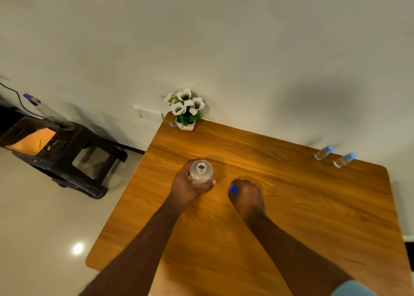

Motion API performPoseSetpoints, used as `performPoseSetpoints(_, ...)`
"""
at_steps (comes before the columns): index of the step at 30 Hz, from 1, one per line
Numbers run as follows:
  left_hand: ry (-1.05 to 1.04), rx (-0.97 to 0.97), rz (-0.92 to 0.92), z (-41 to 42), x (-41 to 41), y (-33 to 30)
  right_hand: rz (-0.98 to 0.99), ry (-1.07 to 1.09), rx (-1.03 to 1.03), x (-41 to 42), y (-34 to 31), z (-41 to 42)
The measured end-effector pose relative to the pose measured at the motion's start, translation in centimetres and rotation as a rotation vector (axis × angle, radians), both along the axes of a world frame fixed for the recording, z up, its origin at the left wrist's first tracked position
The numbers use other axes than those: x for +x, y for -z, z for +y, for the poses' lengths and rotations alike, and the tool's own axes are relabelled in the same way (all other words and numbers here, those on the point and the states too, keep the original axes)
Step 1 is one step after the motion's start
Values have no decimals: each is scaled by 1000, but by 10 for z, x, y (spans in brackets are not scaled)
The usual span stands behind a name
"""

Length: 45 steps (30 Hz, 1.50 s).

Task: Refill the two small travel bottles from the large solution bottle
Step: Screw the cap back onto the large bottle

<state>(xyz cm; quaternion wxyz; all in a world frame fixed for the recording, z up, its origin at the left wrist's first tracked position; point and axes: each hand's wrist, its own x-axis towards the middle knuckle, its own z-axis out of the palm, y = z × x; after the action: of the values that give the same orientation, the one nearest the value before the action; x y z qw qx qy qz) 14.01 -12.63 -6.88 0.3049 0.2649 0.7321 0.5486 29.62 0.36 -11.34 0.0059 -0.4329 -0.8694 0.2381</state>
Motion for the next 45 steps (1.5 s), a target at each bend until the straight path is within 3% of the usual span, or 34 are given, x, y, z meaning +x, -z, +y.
performPoseSetpoints(6, 96, 24, 19, 15, 9, -44, 347, 154, -103, 7, -76, 19)
performPoseSetpoints(12, 227, 99, 54, 49, 15, -125, 765, 189, -91, 4, -216, 41)
performPoseSetpoints(18, 359, 222, 144, 92, 31, -218, 1152, 202, -215, 16, -342, 41)
performPoseSetpoints(24, 477, 268, 266, 129, 52, -298, 1237, 197, -127, 35, -406, 48)
performPoseSetpoints(32, 493, 270, 279, 146, 75, -345, 1046, 156, 202, 57, -443, 56)
performPoseSetpoints(37, 470, 266, 274, 151, 87, -360, 1052, 222, 327, 53, -451, 62)
performPoseSetpoints(40, 454, 265, 280, 152, 89, -367, 1033, 208, 322, 53, -457, 65)
performPoseSetpoints(45, 408, 277, 280, 151, 84, -379, 1071, 37, 137, 66, -479, 70)
